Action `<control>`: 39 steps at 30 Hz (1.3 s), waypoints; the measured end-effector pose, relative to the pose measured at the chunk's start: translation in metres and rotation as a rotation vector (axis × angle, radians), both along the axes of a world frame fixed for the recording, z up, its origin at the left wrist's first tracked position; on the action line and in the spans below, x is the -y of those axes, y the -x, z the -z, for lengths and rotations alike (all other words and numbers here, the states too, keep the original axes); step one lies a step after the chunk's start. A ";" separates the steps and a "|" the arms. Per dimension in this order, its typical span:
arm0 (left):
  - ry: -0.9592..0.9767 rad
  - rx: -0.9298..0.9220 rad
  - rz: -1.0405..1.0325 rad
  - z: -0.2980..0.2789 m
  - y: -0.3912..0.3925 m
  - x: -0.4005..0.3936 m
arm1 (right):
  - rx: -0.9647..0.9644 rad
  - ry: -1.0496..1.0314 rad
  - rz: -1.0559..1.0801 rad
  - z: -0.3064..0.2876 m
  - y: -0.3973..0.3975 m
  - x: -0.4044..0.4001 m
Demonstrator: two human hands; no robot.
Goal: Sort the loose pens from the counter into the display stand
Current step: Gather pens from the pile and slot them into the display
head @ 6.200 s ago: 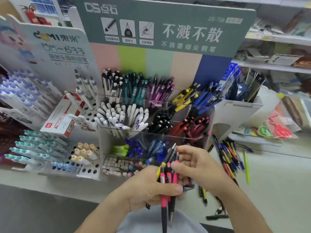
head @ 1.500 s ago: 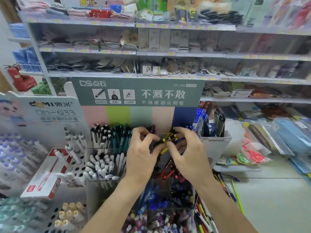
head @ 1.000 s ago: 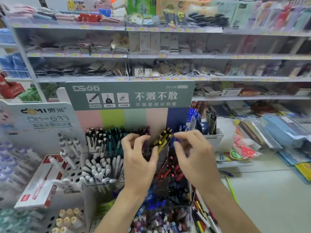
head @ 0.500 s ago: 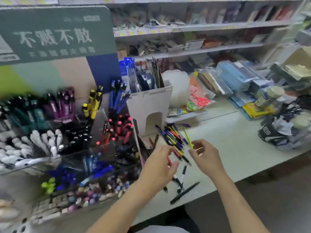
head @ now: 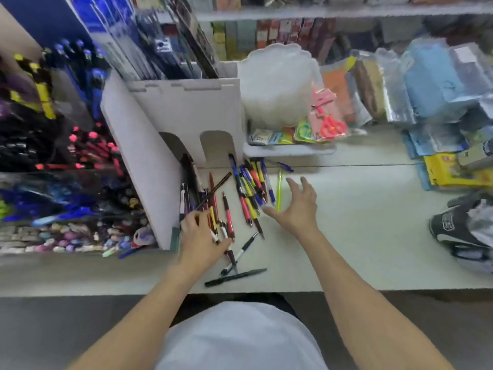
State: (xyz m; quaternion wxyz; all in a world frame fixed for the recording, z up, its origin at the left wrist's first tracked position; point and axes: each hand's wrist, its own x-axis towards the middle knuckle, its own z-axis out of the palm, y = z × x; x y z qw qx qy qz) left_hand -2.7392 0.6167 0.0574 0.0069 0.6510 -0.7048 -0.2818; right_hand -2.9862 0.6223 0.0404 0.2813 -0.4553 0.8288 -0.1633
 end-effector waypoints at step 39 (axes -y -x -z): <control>-0.049 0.103 -0.096 0.005 0.102 0.127 | 0.260 -0.080 -0.128 0.001 -0.011 -0.028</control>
